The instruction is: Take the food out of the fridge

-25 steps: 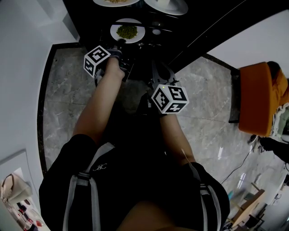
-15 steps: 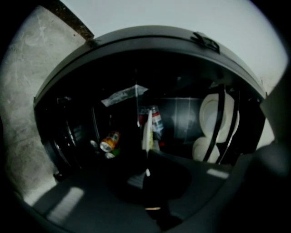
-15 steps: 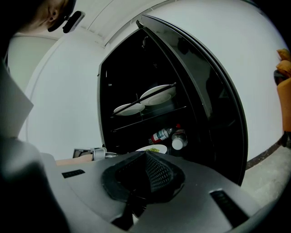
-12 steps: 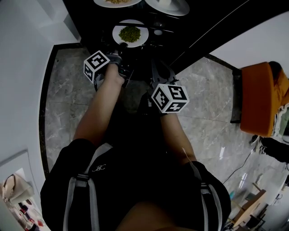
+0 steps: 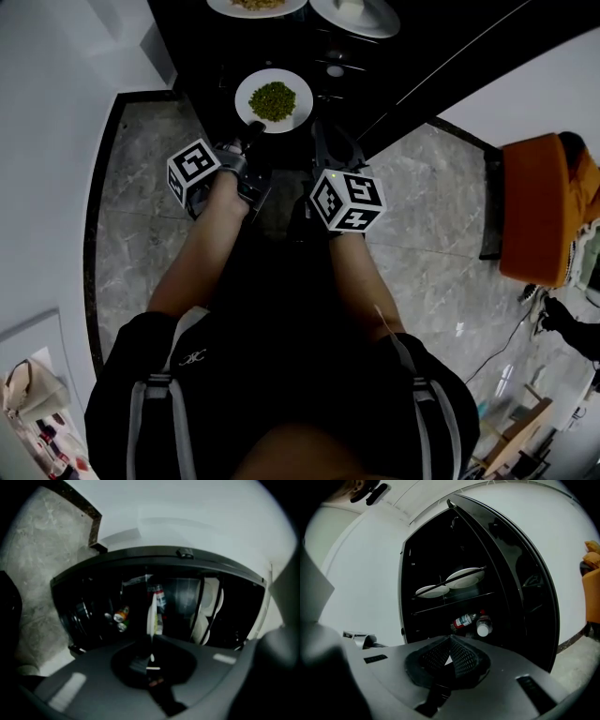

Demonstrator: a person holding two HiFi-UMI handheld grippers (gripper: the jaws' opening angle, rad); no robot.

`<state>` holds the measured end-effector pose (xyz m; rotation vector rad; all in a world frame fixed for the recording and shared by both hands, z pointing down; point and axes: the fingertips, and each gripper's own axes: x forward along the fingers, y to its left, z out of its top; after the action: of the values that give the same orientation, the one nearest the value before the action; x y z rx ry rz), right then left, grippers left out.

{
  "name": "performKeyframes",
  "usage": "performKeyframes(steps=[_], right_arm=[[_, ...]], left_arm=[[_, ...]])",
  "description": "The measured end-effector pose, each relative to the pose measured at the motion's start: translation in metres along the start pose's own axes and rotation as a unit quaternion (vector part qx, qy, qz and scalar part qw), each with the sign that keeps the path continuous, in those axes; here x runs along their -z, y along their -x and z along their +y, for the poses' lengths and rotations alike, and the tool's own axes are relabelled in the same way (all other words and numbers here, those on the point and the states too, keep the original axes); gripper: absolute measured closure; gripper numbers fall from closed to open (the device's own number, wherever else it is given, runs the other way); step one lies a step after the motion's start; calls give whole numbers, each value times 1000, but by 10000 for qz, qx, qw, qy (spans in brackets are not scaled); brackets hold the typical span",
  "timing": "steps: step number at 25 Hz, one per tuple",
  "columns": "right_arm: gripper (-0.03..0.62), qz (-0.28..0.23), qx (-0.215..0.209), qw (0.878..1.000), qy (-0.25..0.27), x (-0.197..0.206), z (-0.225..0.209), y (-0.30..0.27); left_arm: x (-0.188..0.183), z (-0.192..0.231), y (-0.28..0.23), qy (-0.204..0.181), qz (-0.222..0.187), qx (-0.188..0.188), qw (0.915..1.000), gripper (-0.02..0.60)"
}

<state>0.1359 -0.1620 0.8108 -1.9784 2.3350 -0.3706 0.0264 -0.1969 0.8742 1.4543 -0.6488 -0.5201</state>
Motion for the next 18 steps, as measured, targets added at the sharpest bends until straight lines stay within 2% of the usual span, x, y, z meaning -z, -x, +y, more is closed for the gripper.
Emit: performKeyframes(steps=[6,11,18], right_arm=[[594,-8,316,9993,178,-1,0,-1],[594,51,297,9990,338,-3,5,-8],[594,293,69,9995,20,-59,17,5]], left_arm=[[2,-1,37,-17,48,-38,10000,574],[-7,-5,58,-97,-61,-83,9999,574],[3,-49,76,240,19,-391,9989,574]])
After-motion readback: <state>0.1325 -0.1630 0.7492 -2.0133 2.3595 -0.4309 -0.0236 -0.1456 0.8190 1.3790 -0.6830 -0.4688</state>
